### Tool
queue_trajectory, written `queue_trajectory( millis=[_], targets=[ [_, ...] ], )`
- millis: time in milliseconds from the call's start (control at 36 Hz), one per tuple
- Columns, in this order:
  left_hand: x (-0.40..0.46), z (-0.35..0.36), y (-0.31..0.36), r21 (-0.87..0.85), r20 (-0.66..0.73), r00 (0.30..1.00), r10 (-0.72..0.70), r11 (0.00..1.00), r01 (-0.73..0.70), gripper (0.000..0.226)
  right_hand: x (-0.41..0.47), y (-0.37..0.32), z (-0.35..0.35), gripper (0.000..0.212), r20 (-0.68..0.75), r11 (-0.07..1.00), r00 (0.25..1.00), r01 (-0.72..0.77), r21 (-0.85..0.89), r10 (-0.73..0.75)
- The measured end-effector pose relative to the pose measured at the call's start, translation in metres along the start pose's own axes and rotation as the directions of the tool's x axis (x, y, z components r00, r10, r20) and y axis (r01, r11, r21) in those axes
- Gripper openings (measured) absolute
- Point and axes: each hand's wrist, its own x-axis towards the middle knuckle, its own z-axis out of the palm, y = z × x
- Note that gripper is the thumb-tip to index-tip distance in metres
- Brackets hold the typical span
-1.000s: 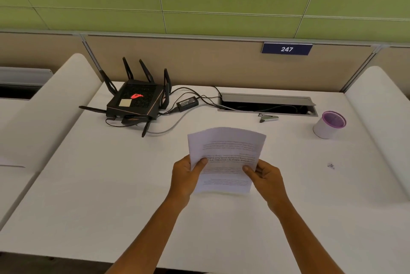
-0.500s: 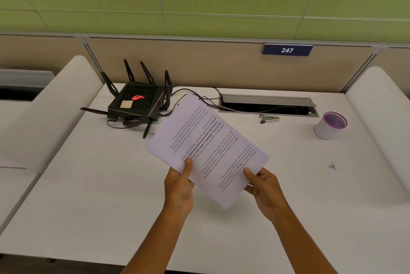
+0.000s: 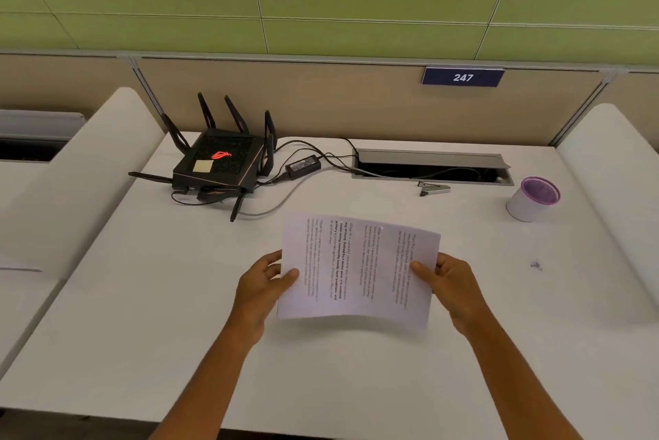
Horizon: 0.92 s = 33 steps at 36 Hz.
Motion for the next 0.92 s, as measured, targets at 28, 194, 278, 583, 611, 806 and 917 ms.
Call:
queue_trajectory(
  millis=[28, 194, 278, 583, 611, 806, 917],
  targets=[
    [0.001, 0.002, 0.003, 0.033, 0.011, 1.000, 0.016, 0.999, -0.017, 0.046, 0.000, -0.002, 0.000, 0.013, -0.003, 1.000, 1.000, 0.020, -0.023, -0.020],
    [0.004, 0.016, 0.018, -0.032, -0.039, 0.996, 0.080, 0.996, -0.082, 0.029, -0.004, -0.009, 0.001, 0.014, -0.038, 0.988, 0.990, 0.133, -0.079, -0.137],
    [0.003, 0.023, 0.018, -0.047, -0.090, 0.989, 0.115, 0.992, -0.120, 0.021, -0.007, -0.002, 0.001, 0.015, -0.087, 0.982, 0.981, 0.163, -0.101, -0.171],
    [-0.004, 0.030, -0.028, 0.064, -0.034, 0.998, 0.053, 0.997, -0.051, 0.019, -0.009, 0.051, 0.009, 0.014, -0.167, 0.994, 0.984, 0.046, -0.103, -0.063],
    [-0.005, 0.031, -0.028, 0.073, -0.028, 0.997, 0.066, 0.995, -0.064, 0.017, -0.009, 0.050, 0.009, 0.014, -0.178, 0.994, 0.982, 0.045, -0.102, -0.063],
    [-0.004, 0.030, -0.024, 0.075, -0.029, 0.994, 0.101, 0.992, -0.099, 0.015, -0.008, 0.048, 0.007, 0.015, -0.190, 0.995, 0.980, 0.042, -0.095, -0.059],
    [-0.005, 0.035, -0.032, 0.089, -0.030, 0.997, 0.065, 0.994, -0.062, 0.017, -0.010, 0.054, 0.011, 0.012, -0.173, 0.998, 0.985, -0.015, -0.060, 0.005]
  ],
)
